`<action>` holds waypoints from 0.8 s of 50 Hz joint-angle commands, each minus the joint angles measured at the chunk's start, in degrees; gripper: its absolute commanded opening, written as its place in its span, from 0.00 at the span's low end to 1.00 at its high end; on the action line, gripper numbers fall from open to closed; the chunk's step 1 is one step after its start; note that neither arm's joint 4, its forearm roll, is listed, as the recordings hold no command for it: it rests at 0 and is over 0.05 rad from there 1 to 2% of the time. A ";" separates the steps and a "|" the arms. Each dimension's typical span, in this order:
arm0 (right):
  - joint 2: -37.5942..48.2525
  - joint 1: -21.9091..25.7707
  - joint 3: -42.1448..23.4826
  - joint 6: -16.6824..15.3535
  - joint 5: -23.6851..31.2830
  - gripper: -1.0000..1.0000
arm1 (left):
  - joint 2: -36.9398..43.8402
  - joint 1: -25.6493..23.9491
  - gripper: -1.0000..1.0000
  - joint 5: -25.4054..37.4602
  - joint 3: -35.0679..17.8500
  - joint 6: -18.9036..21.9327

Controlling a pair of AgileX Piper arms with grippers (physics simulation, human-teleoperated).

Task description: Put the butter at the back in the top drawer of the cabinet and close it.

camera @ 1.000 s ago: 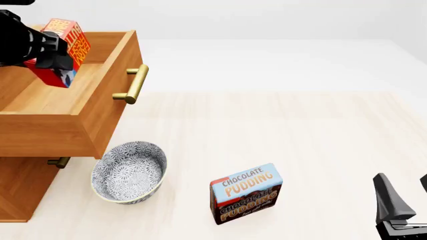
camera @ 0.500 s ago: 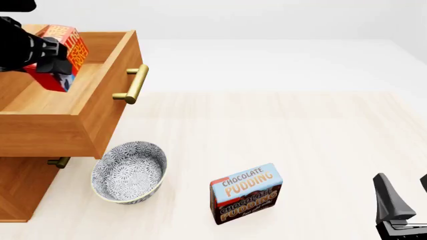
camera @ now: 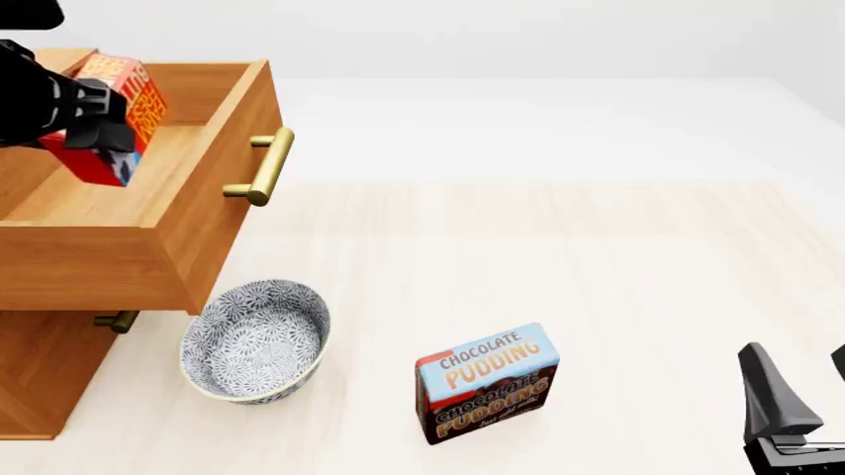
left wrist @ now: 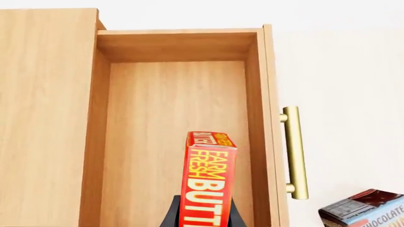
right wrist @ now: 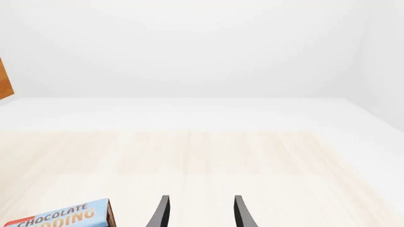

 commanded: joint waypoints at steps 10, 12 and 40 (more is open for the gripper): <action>0.00 0.00 0.00 0.00 0.00 1.00 | 0.27 1.08 0.00 -1.00 0.16 0.50; 0.00 0.00 0.00 0.00 0.00 1.00 | 0.40 1.29 0.00 -1.14 0.21 0.45; 0.00 0.00 0.00 0.00 0.00 1.00 | 3.84 2.14 0.00 -4.10 2.06 -0.66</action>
